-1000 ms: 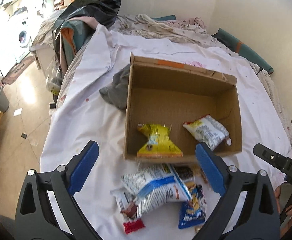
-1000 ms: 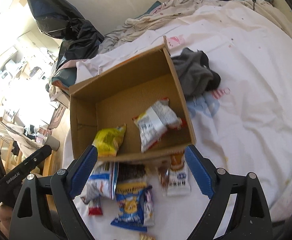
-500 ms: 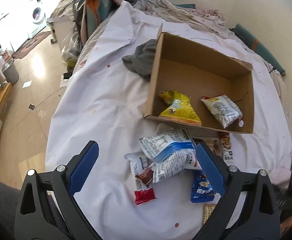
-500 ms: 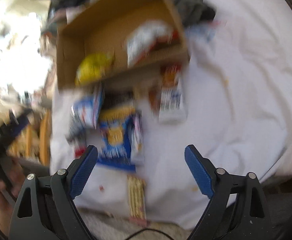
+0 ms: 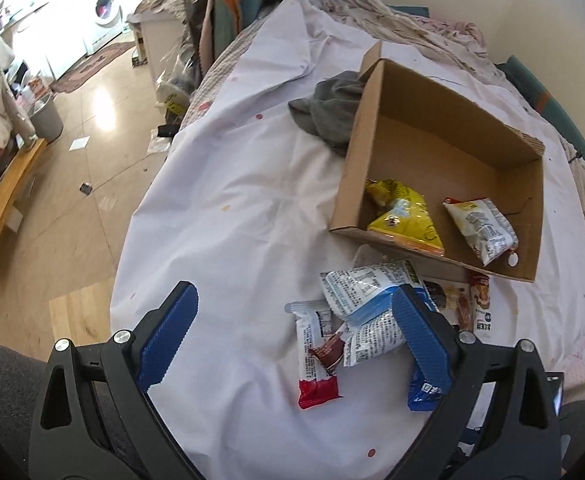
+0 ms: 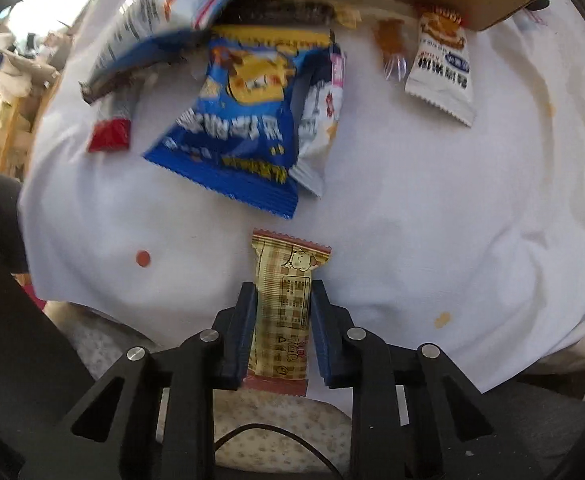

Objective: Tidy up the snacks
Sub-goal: 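Grasp the plaid-wrapped bar with the right tool while the left tool grasps the white bar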

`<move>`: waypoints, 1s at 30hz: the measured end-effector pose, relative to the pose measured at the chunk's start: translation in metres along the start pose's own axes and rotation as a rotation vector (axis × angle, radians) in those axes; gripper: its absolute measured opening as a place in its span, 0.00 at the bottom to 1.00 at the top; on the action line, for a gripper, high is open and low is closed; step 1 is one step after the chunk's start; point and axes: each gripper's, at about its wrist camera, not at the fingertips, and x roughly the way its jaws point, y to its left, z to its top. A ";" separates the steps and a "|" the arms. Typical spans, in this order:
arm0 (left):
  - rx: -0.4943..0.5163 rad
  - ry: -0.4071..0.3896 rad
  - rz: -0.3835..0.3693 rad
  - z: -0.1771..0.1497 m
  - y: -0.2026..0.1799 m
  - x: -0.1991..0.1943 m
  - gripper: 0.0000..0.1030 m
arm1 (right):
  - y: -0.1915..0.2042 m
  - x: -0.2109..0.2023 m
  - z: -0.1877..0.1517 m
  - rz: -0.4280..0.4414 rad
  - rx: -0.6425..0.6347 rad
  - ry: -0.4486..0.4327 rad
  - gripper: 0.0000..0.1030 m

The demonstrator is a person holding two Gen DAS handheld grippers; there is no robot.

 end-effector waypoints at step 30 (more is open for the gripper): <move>-0.051 0.358 0.045 -0.024 -0.010 0.106 0.54 | -0.047 -0.089 0.033 0.328 0.249 -0.426 0.27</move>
